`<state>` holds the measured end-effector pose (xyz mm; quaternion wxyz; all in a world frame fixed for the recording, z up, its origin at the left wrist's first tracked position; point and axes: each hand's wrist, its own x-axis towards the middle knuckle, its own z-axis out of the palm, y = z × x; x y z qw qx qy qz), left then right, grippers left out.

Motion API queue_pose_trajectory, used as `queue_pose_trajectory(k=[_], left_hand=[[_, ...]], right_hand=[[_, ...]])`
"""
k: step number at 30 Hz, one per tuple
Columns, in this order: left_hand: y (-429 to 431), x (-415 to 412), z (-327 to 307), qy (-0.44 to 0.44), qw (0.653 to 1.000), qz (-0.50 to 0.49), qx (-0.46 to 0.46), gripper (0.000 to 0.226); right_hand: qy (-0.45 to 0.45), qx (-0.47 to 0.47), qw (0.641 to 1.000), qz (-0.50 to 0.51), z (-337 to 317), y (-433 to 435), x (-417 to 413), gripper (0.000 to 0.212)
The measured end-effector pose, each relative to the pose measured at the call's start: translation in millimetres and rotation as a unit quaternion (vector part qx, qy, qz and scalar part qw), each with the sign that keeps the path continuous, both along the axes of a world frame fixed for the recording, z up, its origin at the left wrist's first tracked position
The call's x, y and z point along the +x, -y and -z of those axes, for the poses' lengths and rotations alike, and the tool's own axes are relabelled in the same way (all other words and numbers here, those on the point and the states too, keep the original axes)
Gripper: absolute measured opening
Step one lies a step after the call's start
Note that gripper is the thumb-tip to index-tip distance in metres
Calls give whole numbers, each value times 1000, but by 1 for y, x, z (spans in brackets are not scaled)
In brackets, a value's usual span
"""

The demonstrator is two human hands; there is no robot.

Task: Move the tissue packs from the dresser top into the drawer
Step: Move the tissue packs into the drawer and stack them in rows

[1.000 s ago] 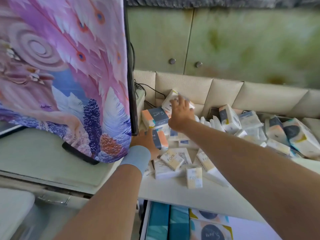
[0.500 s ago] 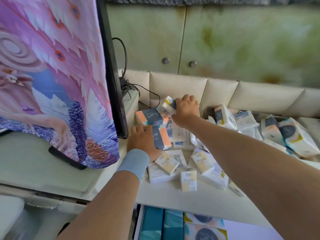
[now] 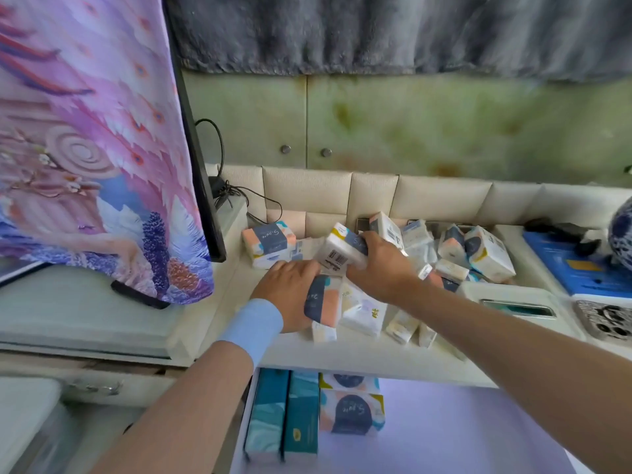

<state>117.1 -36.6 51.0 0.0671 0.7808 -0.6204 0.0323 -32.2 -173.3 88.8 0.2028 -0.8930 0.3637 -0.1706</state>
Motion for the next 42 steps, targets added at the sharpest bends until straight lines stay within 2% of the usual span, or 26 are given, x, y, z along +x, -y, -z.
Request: queue_pose_trajectory(k=[6, 10, 12, 16, 18, 20, 22, 25, 28, 33, 38, 40, 42], left_hand=[[-34, -57, -4, -1, 994, 36, 104, 59], [-53, -82, -7, -32, 982, 18, 187, 90], [-66, -87, -3, -23, 975, -3, 220, 89], [-84, -87, 8, -73, 958, -49, 272, 84], [-88, -86, 15, -93, 953, -67, 279, 75], [-89, -84, 21, -90, 951, -64, 287, 66], [-88, -85, 26, -69, 951, -46, 298, 59], [-86, -91, 31, -33, 946, -20, 321, 57], [-84, -95, 35, -58, 944, -7, 324, 60], [-77, -97, 32, -102, 944, -12, 314, 62], [-66, -109, 25, -97, 947, 2, 307, 61], [-59, -119, 24, -105, 949, 16, 297, 59], [-51, -133, 25, -121, 952, 32, 278, 53]], right_hand=[[-29, 109, 993, 41, 27, -39, -83, 50], [-144, 158, 977, 10, 42, -54, -110, 41], [-209, 172, 962, -37, 52, -66, -118, 33], [-330, 113, 928, -127, 86, -93, -134, 41], [-327, 106, 928, -141, 105, -107, -138, 45], [-285, 100, 943, -142, 123, -119, -139, 49], [-259, 54, 954, -138, 135, -129, -138, 50], [-295, -59, 946, -119, 147, -138, -137, 48], [-338, -62, 937, -70, 154, -134, -141, 42], [-253, 162, 953, -40, 163, -128, -136, 50], [-256, 236, 937, 3, 143, -113, -134, 38], [-180, 325, 927, 46, 132, -100, -140, 30], [-54, 476, 876, 64, 120, -90, -152, 28]])
